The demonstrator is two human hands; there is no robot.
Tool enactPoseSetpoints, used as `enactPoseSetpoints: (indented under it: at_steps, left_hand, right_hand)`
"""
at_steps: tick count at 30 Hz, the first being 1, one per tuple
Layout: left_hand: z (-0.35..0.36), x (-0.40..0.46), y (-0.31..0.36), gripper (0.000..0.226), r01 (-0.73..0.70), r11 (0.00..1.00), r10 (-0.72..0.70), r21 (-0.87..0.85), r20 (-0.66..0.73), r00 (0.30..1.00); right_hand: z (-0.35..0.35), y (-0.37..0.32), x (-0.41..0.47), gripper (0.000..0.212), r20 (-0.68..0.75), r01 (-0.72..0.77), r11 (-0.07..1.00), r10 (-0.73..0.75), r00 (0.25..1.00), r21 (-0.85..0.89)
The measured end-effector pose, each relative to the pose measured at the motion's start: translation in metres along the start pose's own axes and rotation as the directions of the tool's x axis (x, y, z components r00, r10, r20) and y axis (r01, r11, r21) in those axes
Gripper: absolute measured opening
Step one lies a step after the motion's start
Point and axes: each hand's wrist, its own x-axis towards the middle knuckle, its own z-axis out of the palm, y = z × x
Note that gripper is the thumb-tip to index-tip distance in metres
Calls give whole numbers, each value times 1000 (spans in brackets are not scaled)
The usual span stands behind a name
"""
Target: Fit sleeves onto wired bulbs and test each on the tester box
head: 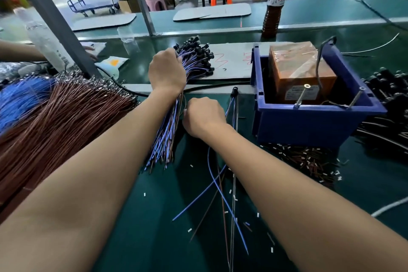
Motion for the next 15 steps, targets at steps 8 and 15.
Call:
enactPoseSetpoints:
  at_steps: [8, 15]
  left_hand:
    - [-45, -1, 26, 18, 268, 849, -355, -455, -116, 928]
    - [-89, -46, 58, 19, -32, 871, -54, -490, -161, 985]
  right_hand:
    - [-1, -4, -12, 18, -77, -75, 950, 103, 992, 303]
    - [-11, -21, -17, 25, -406, 291, 790, -59, 912, 539]
